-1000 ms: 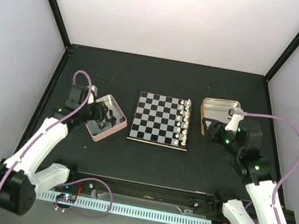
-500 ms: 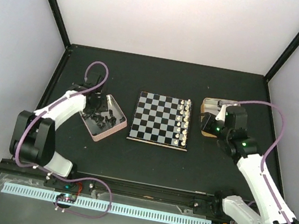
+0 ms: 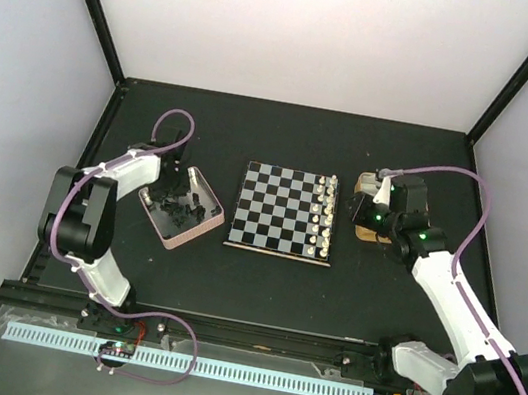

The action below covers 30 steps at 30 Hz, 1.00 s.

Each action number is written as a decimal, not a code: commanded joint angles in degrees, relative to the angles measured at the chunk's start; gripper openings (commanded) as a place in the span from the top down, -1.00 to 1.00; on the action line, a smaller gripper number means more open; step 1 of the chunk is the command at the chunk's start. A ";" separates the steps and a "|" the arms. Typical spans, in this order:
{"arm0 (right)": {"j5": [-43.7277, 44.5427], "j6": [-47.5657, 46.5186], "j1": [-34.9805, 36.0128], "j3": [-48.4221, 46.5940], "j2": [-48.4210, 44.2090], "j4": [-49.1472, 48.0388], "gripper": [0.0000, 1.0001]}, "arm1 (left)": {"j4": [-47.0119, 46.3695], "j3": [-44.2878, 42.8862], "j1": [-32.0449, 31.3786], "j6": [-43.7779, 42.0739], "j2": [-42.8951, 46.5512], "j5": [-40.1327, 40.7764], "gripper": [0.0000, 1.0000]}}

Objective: Set up the chess pieces on the board
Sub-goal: Pick up the chess piece from the storage box, then place the chess piece on the chessboard.

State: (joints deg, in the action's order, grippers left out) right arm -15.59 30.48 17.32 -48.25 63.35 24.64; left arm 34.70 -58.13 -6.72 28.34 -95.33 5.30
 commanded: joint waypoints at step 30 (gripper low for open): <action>1.61 2.12 0.03 0.65 -4.51 -1.68 0.50 | 3.47 -11.71 -16.51 -6.81 3.73 -13.21 0.87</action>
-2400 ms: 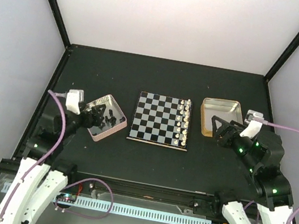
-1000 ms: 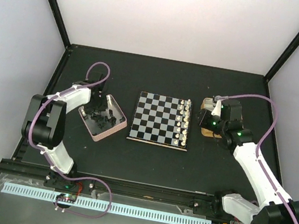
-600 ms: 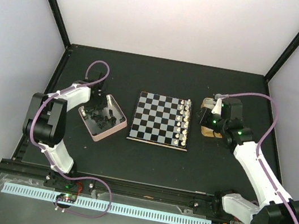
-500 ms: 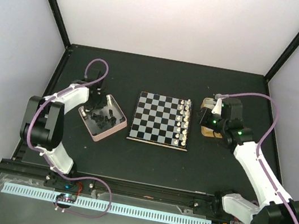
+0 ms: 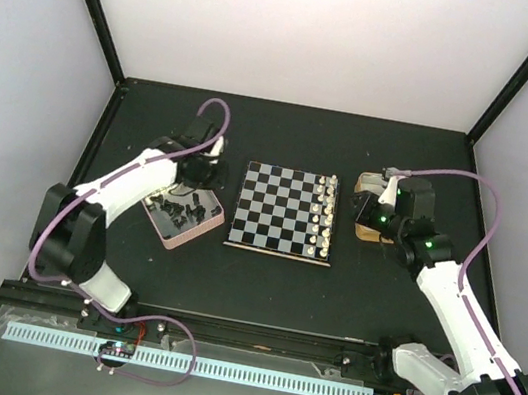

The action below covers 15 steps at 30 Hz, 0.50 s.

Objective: Set up the chess pieces on the board
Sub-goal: Place the chess piece on the chessboard.

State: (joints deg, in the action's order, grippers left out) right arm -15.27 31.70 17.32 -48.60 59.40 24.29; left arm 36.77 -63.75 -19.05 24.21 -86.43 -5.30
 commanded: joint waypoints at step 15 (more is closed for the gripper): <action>1.82 0.38 -0.01 1.63 0.97 -1.53 0.50 | 4.85 -11.78 -13.63 -6.81 -18.53 2.54 0.87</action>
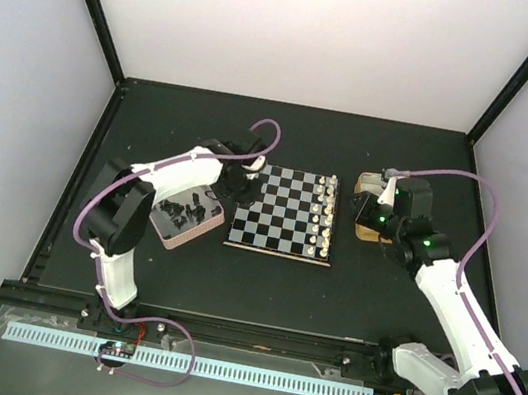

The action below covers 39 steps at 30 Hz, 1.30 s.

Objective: Set up the chess pieces on the board
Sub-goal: Place the chess piece on the chessboard.

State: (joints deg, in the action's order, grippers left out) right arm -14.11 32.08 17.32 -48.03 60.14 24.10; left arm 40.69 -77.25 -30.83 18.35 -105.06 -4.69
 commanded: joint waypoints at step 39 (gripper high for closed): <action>-0.04 0.60 0.03 1.71 -0.33 -0.98 0.48 | 1.42 3.31 -2.09 0.46 1.01 1.29 0.27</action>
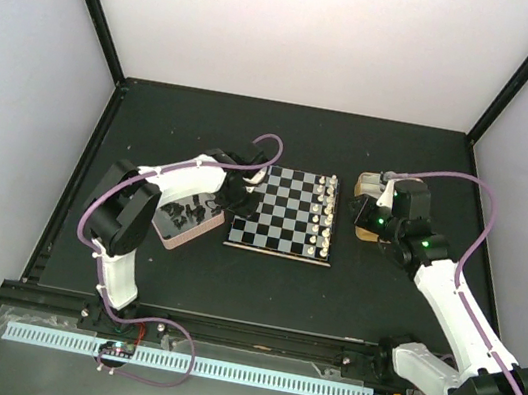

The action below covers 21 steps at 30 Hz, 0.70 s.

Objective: Set up the chess pieces on the board
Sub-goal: Place the chess piece on the chessboard, then pick up the chess piece from the storage box.

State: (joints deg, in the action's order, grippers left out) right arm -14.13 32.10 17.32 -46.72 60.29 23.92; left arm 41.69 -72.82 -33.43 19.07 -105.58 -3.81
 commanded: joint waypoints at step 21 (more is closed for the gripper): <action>-1.27 1.48 0.00 -0.27 0.40 -1.75 0.47 | -1.74 14.74 9.66 10.05 27.47 15.62 -0.21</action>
State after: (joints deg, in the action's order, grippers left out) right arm -14.35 32.75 17.32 -46.72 60.16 23.86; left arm 40.80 -63.09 -26.61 25.21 -82.13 8.14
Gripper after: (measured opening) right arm 0.262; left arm 0.593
